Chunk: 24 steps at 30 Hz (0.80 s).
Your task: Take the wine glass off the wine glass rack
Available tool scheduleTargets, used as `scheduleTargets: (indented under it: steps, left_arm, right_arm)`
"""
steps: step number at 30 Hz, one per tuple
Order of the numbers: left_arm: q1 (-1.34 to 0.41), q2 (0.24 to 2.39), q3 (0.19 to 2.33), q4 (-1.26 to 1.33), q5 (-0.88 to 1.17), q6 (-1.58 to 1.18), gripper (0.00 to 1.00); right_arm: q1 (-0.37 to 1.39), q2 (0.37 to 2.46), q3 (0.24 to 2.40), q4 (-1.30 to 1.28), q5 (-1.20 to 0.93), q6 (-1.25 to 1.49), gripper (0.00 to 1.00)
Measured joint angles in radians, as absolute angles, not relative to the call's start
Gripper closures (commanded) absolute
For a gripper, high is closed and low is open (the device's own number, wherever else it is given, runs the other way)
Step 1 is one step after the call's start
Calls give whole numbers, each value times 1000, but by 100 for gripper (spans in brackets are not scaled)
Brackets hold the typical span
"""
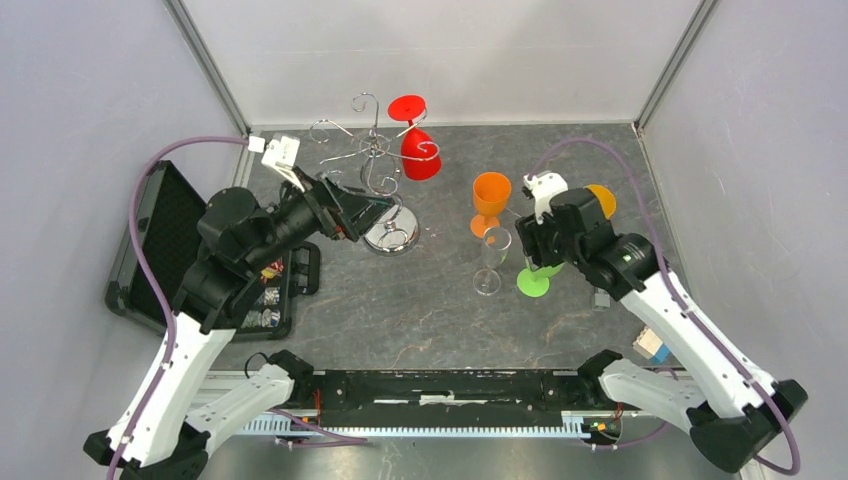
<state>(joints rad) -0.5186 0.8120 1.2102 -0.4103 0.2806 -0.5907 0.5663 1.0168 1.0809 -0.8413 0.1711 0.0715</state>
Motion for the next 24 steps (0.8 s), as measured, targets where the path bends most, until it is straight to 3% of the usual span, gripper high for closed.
scheduleTargets:
  steps: [3,8,15,24]
  left_arm:
    - [-519,863,1262,-401,271,-595,1]
    - [-519,992,1382,-392,249,-614,20]
    - [-519,1196,1549,-396,139,-653,40]
    - [-542,1347,1563,-386,-105,-745,35]
  right_arm:
    - [566,959,1103,-820,186,75,32]
    - [566,849,1114,-754,196,95,32]
    - [566,740,1056,-659,176,131,31]
    - [566,694,947,-630,159,144,31]
